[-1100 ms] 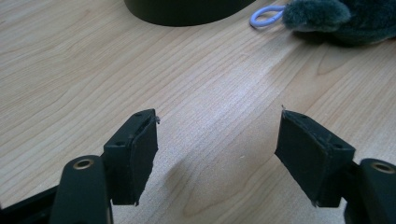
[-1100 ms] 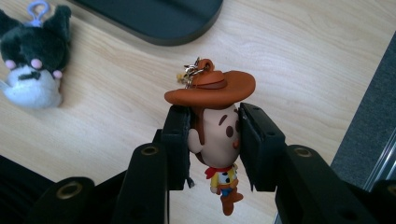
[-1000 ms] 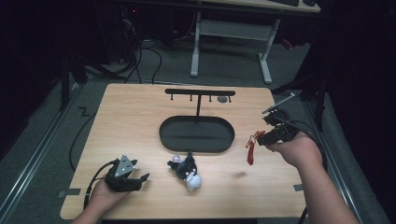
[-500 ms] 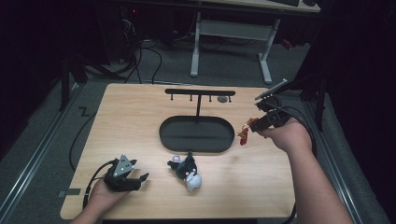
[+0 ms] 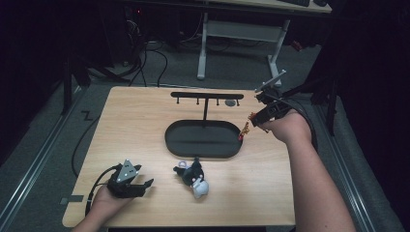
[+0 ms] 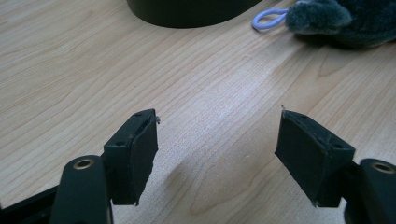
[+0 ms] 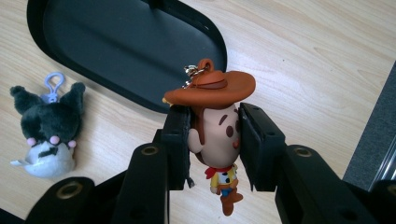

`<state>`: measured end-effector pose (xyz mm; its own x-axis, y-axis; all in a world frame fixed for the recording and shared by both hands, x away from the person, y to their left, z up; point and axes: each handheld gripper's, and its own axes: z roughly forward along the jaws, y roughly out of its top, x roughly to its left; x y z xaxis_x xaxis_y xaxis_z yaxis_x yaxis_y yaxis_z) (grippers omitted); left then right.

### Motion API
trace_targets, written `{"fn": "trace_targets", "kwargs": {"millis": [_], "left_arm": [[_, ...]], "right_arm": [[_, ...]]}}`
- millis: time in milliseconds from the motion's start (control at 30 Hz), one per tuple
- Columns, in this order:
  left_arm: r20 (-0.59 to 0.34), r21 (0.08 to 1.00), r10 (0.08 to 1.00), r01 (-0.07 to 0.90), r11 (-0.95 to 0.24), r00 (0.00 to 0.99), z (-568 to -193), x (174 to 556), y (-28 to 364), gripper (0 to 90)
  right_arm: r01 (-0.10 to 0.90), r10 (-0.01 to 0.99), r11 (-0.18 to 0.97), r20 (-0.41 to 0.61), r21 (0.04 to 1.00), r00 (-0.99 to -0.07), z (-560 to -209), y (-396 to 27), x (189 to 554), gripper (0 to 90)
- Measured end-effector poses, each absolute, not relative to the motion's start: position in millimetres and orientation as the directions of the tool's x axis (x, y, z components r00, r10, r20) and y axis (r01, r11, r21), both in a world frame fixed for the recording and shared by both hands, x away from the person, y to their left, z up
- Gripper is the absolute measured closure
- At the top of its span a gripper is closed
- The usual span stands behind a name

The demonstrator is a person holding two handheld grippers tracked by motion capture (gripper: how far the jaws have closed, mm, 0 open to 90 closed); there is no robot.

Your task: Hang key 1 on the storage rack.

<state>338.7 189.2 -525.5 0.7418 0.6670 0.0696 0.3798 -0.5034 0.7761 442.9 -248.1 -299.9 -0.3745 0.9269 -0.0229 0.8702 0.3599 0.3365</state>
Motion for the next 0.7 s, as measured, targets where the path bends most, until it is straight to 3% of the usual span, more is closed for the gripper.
{"fn": "trace_targets", "kwargs": {"millis": [700], "left_arm": [[0.063, 0.777, 0.666, 0.382, -0.5, 0.743, -524.7, 338.9, 190.7, 29.6]], "right_arm": [[0.878, 0.931, 0.345, -0.006, 0.333, -0.364, -301.7, -237.6, 471.7, 65.7]]}}
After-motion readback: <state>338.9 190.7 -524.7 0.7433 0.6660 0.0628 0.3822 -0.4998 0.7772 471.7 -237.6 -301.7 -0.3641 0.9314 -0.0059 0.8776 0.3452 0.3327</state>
